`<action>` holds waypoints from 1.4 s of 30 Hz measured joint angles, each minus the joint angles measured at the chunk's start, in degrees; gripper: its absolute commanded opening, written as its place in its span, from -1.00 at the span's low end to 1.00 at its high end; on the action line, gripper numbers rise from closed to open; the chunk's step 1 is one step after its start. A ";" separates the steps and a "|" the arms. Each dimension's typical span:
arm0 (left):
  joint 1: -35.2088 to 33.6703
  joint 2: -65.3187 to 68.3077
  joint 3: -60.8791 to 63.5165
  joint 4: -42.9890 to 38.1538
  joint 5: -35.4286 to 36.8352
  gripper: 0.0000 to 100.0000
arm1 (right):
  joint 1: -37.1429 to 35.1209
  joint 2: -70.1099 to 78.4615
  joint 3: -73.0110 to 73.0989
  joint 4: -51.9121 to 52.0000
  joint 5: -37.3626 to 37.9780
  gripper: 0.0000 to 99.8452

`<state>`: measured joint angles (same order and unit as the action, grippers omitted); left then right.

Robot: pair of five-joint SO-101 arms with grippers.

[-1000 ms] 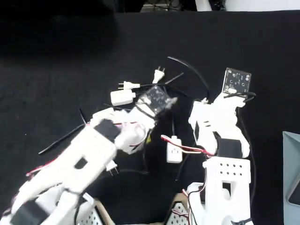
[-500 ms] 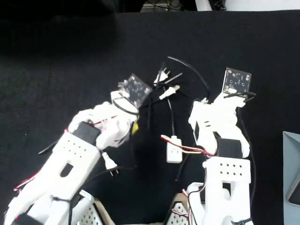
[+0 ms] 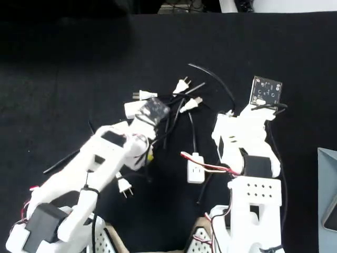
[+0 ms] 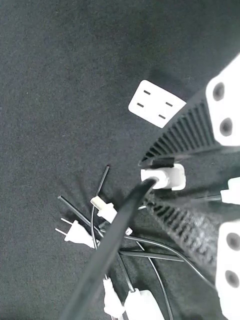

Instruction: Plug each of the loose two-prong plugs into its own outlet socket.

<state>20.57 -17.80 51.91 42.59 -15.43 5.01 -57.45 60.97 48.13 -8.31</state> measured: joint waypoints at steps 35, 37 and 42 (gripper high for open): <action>-47.38 -72.62 32.70 20.84 0.88 -0.54 | -44.40 18.73 -3.08 -5.27 4.13 -0.98; -48.18 -72.88 33.14 20.40 0.88 -0.54 | -45.19 21.98 -3.08 -8.26 4.13 -0.98; -48.70 -72.88 33.41 20.22 0.88 -0.54 | -47.12 28.40 -3.08 -13.27 4.13 -0.98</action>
<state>-28.13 -90.68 85.32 62.81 -14.55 -42.11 -29.05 57.89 34.86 -4.18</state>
